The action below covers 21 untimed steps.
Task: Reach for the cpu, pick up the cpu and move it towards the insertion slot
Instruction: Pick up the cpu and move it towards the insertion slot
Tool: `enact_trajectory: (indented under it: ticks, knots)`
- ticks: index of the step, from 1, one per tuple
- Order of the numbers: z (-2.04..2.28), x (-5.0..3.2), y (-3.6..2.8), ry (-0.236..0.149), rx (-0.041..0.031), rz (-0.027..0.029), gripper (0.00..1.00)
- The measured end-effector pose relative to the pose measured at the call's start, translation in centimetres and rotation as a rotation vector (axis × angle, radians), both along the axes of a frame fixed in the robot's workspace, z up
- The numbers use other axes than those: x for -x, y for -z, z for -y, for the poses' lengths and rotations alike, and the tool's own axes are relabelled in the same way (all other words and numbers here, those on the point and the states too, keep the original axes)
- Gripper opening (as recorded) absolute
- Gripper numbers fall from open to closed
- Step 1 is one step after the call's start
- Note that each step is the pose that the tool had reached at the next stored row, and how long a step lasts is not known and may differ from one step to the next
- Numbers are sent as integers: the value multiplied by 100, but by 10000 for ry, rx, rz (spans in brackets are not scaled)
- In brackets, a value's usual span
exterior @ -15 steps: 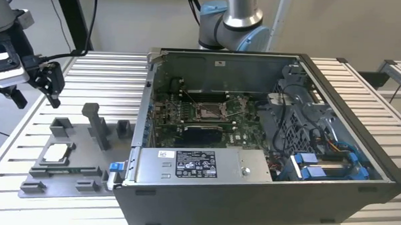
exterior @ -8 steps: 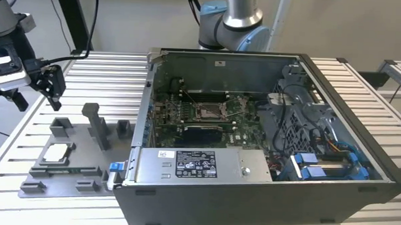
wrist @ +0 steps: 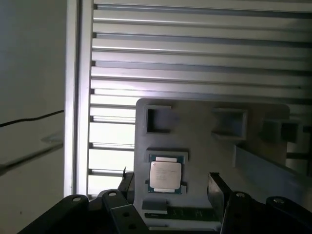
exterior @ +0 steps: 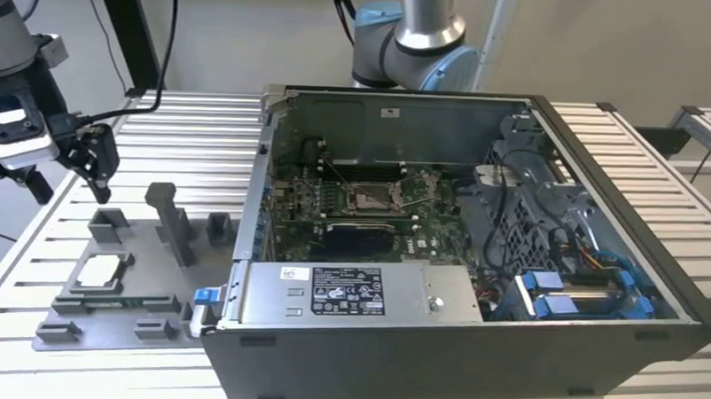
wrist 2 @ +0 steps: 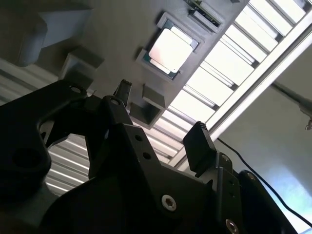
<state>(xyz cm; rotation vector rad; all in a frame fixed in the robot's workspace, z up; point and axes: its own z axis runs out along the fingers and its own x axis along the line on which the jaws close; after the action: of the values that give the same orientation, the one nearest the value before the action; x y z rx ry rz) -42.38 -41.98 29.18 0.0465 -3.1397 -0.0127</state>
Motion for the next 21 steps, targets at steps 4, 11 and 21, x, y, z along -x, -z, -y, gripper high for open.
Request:
enact_trajectory:
  ticks: [4, 11, 21]
  knots:
    - [-1, 0, 41, 0, 59, 0, 100]
    - [-3, 0, 106, 0, 156, 0, 100]
    - [-4, 0, 157, 0, 228, -1, 100]
